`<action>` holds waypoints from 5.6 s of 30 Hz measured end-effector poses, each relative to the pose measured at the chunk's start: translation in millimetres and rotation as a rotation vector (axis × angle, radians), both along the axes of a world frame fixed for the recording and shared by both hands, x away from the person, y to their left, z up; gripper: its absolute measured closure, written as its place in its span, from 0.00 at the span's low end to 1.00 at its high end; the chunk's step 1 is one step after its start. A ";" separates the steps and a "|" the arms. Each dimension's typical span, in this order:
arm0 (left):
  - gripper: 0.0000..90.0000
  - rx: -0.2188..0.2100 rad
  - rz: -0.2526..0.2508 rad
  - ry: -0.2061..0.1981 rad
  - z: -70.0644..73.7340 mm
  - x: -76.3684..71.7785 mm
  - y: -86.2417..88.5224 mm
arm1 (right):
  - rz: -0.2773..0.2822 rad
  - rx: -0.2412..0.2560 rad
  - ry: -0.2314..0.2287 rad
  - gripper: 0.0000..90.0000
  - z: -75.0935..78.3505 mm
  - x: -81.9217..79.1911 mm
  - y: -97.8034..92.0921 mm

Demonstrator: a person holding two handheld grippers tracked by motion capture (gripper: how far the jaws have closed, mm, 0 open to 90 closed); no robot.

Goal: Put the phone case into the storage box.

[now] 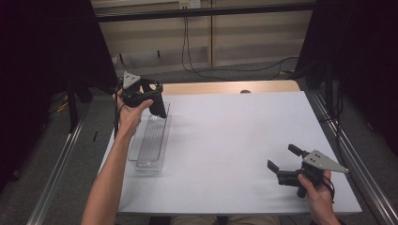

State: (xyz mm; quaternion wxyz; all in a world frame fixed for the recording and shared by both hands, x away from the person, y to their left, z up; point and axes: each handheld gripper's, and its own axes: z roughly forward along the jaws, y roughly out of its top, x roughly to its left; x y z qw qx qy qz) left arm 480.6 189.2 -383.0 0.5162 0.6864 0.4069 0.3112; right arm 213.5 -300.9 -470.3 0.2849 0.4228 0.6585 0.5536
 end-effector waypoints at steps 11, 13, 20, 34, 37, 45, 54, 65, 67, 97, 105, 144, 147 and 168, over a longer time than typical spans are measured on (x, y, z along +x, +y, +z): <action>0.14 0.002 0.009 0.013 -10.0 5.4 -0.6 | 0.000 -0.004 -0.002 0.00 -0.4 0.1 -0.5; 0.14 -0.002 0.011 0.013 -11.2 6.3 -1.0 | -0.001 -0.004 0.000 0.00 -0.4 0.0 -0.3; 0.14 0.007 0.013 0.028 -16.9 9.4 -0.7 | -0.003 0.000 -0.001 0.00 -0.3 -0.1 -0.7; 0.14 0.005 0.031 0.042 -24.5 13.4 2.1 | 0.000 -0.001 -0.001 0.00 -0.1 -0.3 -0.8; 0.14 0.007 0.022 0.033 -26.4 14.8 2.2 | -0.001 -0.001 0.001 0.00 -0.3 0.1 -1.2; 0.14 0.007 0.031 0.032 -27.9 16.0 1.8 | -0.002 0.001 -0.001 0.00 -0.5 0.1 -0.9; 0.12 0.027 0.101 0.047 -26.1 15.4 -1.1 | 0.007 -0.001 -0.001 0.00 -0.6 0.2 -0.7; 0.09 0.012 0.126 0.017 -25.2 17.1 -5.4 | 0.009 0.001 0.004 0.00 -0.8 0.2 -0.8; 0.09 -0.003 0.134 0.016 -25.2 17.4 -6.2 | 0.008 0.002 0.005 0.00 -0.9 0.1 -0.9; 0.08 -0.027 0.146 0.010 -32.5 29.8 -18.9 | 0.011 0.003 0.002 0.00 -0.6 -0.4 -1.6; 0.03 -0.034 0.146 0.020 -32.2 29.5 -17.2 | 0.012 0.001 0.003 0.00 -0.8 -0.2 -1.2; 0.06 -0.016 0.078 0.241 -10.3 36.6 -2.0 | 0.026 0.000 0.003 0.00 -1.0 0.0 -0.1; 0.06 -0.005 0.074 0.282 -9.4 38.9 -3.9 | 0.030 -0.002 0.004 0.00 -1.1 0.1 0.0; 0.04 0.077 0.111 0.436 -19.7 57.0 -19.1 | 0.032 -0.001 0.007 0.00 -1.9 0.1 0.1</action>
